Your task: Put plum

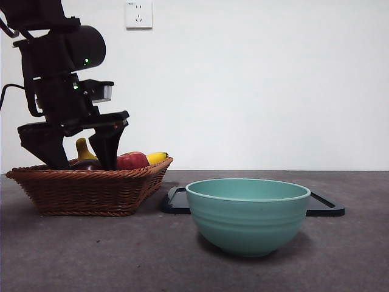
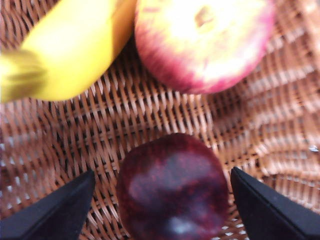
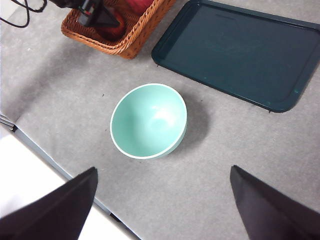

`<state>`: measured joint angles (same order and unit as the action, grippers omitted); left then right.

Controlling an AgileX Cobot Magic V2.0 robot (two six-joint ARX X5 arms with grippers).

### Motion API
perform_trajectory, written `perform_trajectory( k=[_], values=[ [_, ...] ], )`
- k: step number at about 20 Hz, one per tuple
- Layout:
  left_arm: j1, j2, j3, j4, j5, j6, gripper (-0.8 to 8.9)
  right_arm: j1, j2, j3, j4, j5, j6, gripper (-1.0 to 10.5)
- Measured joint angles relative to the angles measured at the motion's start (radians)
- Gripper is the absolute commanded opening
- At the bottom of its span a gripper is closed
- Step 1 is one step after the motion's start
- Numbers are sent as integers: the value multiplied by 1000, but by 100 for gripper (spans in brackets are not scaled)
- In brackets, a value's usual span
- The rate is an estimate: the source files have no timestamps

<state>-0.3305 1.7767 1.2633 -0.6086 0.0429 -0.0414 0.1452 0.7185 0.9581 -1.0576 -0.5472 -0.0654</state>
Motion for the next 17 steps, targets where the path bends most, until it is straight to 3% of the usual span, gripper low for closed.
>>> perform_trajectory(
  k=[2,5,11,17],
  values=[
    [0,10,0,0,0,0,427,0,0,0,0,0,2,425],
    [-2,10,0,-1,0,0,302,0,0,0,0,0,3,425],
    [-3,10,28,-61,0,0,302,0,0,0,0,0,3,425],
    [-113,-263,39,-125,92,-1,302,0,0,0,0,0,3,425]
  ],
)
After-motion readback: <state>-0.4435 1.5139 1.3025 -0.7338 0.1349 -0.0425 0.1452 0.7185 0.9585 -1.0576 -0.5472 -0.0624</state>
